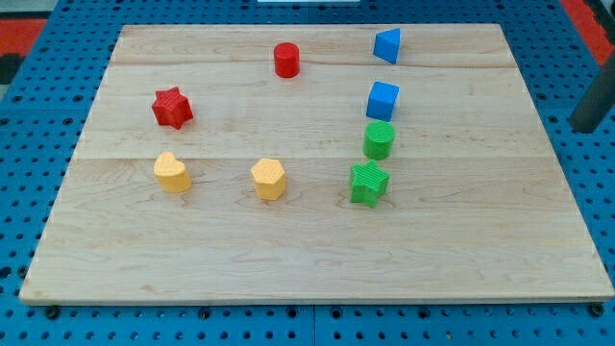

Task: Push the blue cube parallel to the green star

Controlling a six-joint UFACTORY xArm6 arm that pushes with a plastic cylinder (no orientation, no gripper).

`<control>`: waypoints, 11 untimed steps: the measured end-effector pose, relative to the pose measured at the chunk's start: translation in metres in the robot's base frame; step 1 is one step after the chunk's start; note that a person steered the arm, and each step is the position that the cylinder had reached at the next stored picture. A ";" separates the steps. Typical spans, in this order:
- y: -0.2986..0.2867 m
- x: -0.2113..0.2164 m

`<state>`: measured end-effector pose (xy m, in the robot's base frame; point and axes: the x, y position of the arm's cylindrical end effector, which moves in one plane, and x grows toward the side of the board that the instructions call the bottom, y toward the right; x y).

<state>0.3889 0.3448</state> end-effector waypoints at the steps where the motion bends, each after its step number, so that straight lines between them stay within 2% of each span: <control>1: -0.028 -0.077; 2: -0.083 -0.136; 3: -0.172 -0.186; 4: -0.206 -0.166; 5: -0.233 -0.102; 9: -0.243 -0.103; 11: -0.255 -0.072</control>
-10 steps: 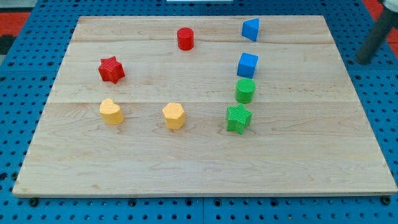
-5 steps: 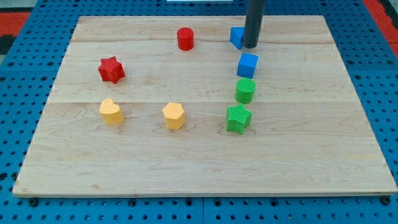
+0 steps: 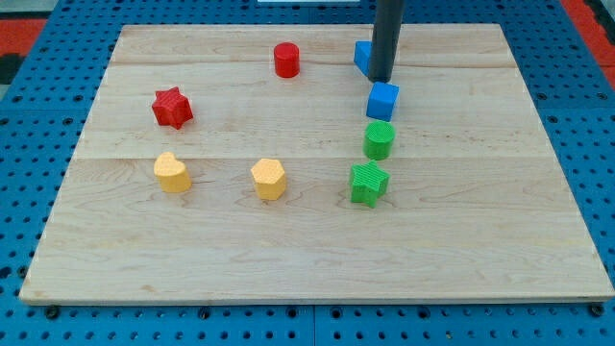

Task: Push the blue cube parallel to the green star

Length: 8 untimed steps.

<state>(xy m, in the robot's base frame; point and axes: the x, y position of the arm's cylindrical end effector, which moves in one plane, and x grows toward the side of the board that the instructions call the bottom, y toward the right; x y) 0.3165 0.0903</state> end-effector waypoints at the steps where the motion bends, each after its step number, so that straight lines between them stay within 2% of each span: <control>1: -0.022 0.007; 2: 0.008 0.047; 3: 0.013 0.093; 4: 0.017 0.116; 5: 0.031 0.077; 6: 0.087 0.076; 7: 0.071 0.160; 8: 0.074 0.146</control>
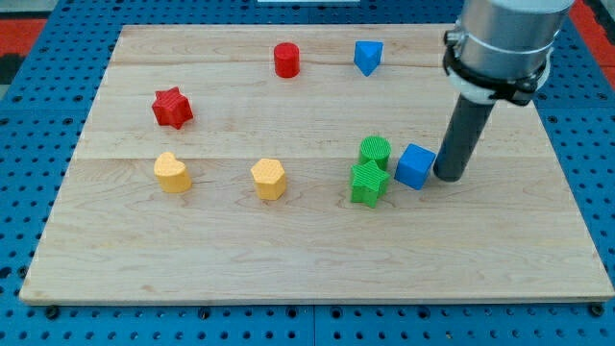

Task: Push the blue cube parallel to the green star

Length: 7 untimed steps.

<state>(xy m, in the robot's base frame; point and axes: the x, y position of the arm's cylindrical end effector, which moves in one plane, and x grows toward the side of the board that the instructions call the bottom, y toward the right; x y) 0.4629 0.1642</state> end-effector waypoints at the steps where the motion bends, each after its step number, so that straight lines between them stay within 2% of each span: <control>1: 0.005 -0.040; 2: -0.047 -0.005; 4: -0.100 0.012; 5: -0.116 0.034; 6: -0.090 0.051; 7: -0.039 0.051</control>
